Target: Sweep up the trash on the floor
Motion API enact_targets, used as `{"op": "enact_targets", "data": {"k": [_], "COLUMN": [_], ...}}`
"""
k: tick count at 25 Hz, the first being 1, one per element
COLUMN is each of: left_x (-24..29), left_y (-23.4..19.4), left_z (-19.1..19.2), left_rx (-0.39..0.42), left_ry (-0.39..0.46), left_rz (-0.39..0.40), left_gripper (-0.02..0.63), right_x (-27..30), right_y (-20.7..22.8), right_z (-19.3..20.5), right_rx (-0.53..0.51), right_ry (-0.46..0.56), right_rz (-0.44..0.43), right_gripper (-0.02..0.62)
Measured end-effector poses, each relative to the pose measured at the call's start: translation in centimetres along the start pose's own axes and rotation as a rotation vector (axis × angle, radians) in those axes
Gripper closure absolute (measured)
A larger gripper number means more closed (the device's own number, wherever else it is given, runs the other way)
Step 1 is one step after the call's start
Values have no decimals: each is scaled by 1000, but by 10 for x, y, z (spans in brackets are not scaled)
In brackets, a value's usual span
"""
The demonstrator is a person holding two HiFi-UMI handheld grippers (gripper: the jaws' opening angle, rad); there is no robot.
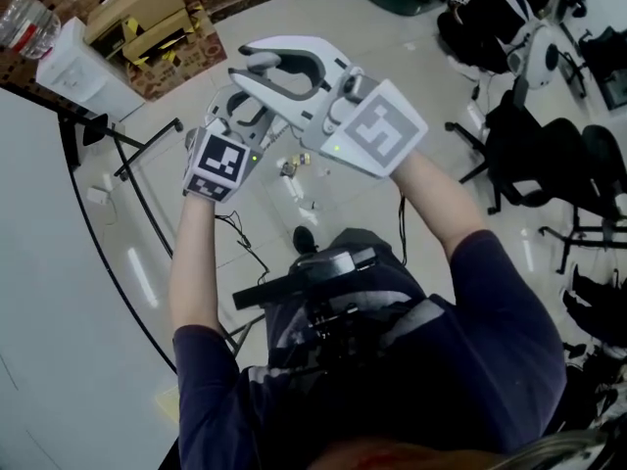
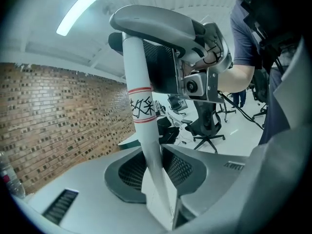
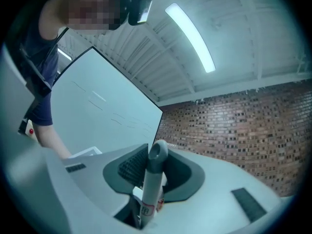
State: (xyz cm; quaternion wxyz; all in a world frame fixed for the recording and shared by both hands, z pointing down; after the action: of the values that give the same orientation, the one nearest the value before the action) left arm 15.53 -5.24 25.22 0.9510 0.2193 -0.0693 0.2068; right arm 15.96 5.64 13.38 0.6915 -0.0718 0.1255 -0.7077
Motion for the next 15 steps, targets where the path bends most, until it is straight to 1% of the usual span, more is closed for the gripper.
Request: {"op": "enact_targets", "data": {"k": [5,9,15], "left_x": [-16,-24,-32], "left_y": [20,44,101], "left_z": [-9,-11,-30], "left_rx": [8,-15,-35], "left_ry": [-54,-97,-125], "left_rz": [-80,-156,-209], "left_gripper": [517,517,515], "right_x": [-16,-34,-83], "right_y": [-15,-26,-49], "right_z": [-6,-5,-10], "right_rx": [12,22,16], "right_ry": [39,49,91], "right_rz": [-62,-92,-91], "right_gripper": [485,485,485]}}
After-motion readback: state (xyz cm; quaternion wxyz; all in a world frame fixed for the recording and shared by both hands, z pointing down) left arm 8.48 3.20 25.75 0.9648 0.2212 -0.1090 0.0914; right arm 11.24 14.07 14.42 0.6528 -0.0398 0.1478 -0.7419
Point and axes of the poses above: the fingertips, and each gripper's own axes: x forward along the fingers, y to its right, z out of its underside, the point moved 9 cm from there along -x, backward along the fingers, and after that the axes turned 12 degrees about -z, right-handed, at the moved point
